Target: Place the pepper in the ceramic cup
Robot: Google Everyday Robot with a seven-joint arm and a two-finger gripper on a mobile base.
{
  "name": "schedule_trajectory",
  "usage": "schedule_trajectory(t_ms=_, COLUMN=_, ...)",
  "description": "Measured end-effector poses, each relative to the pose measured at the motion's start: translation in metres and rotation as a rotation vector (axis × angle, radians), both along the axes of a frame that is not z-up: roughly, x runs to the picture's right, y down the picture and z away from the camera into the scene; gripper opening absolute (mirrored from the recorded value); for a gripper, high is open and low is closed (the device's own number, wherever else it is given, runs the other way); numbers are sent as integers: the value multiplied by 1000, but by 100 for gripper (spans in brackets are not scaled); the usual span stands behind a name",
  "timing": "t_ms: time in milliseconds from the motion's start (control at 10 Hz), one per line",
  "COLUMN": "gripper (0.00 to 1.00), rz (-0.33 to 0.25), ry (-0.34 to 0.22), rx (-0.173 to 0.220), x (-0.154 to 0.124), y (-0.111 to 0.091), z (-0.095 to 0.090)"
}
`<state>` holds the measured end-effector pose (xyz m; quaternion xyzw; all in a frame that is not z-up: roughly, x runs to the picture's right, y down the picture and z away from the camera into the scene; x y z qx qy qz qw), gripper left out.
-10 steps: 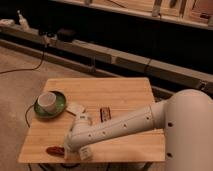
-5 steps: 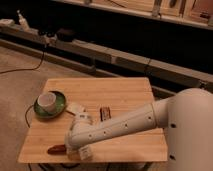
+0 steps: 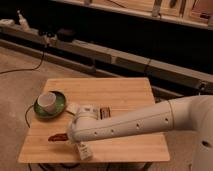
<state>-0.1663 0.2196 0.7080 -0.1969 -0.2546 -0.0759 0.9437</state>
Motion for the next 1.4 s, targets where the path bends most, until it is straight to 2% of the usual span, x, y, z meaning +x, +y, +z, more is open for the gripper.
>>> schedule_trajectory(t_ms=300, gripper=0, rz=-3, ry=-3, rx=46, x=30, y=-39, z=-20)
schedule_trajectory(t_ms=500, gripper=0, rz=24, ry=32, rx=78, x=63, y=-77, z=-23)
schedule_trajectory(t_ms=700, gripper=0, rz=33, ry=47, rx=102, x=82, y=-103, z=-22)
schedule_trajectory(t_ms=1200, gripper=0, rz=30, ry=48, rx=106, x=84, y=-107, z=-20)
schedule_trajectory(t_ms=1400, gripper=0, rz=38, ry=48, rx=116, x=83, y=-117, z=-5)
